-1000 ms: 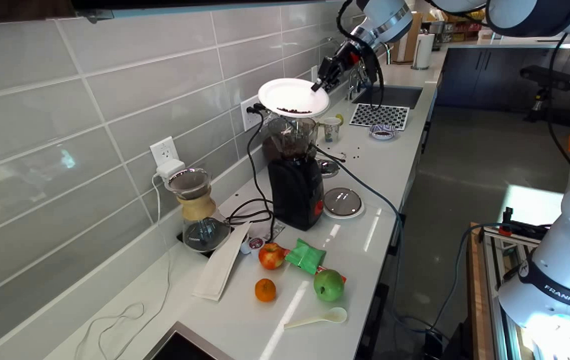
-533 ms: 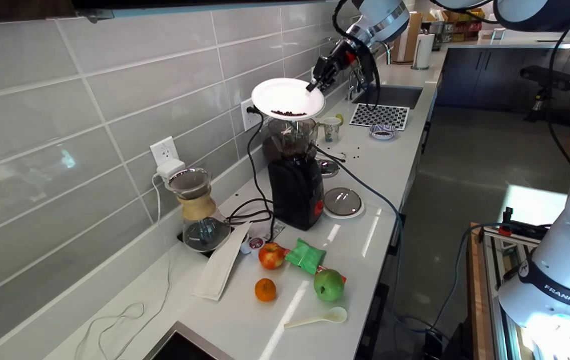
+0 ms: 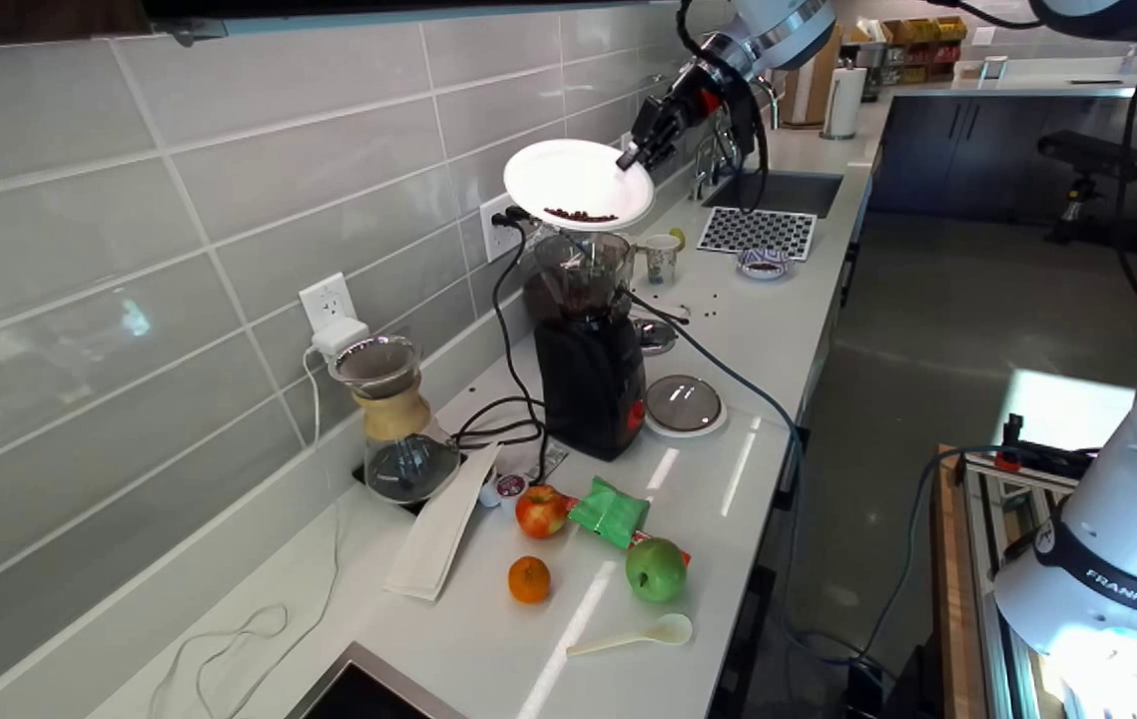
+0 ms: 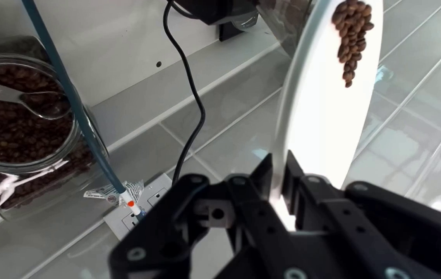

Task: Pour the coffee beans from the white plate into the coffeemaker.

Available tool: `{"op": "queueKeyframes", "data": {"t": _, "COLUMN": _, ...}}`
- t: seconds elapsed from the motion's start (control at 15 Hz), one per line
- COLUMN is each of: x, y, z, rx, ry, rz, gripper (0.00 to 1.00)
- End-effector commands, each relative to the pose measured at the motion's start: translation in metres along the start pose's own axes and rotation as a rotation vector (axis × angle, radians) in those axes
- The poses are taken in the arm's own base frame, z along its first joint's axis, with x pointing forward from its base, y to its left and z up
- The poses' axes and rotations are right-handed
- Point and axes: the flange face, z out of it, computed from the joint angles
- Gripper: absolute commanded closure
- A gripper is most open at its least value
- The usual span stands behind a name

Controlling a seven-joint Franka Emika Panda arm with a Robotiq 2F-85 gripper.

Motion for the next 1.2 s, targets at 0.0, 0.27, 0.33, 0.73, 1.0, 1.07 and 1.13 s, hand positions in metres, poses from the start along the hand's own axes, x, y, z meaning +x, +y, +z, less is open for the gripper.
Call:
{"op": "queueKeyframes", "data": {"t": 0.0, "x": -0.015, "y": -0.006, "z": 0.002, "rx": -0.016, "ry": 0.050, "rz": -0.045, "gripper": 0.98}}
{"op": "queueKeyframes", "data": {"t": 0.27, "x": -0.023, "y": -0.011, "z": 0.006, "rx": -0.037, "ry": 0.083, "rz": -0.090, "gripper": 0.98}}
{"op": "queueKeyframes", "data": {"t": 0.33, "x": -0.024, "y": -0.012, "z": 0.008, "rx": -0.042, "ry": 0.089, "rz": -0.098, "gripper": 0.98}}
{"op": "queueKeyframes", "data": {"t": 0.73, "x": -0.033, "y": -0.022, "z": 0.017, "rx": -0.076, "ry": 0.123, "rz": -0.177, "gripper": 0.98}}
{"op": "queueKeyframes", "data": {"t": 1.0, "x": -0.038, "y": -0.030, "z": 0.017, "rx": -0.077, "ry": 0.145, "rz": -0.207, "gripper": 0.98}}
{"op": "queueKeyframes", "data": {"t": 1.07, "x": -0.039, "y": -0.032, "z": 0.017, "rx": -0.076, "ry": 0.151, "rz": -0.208, "gripper": 0.98}}
{"op": "queueKeyframes", "data": {"t": 1.13, "x": -0.039, "y": -0.034, "z": 0.015, "rx": -0.077, "ry": 0.158, "rz": -0.206, "gripper": 0.98}}
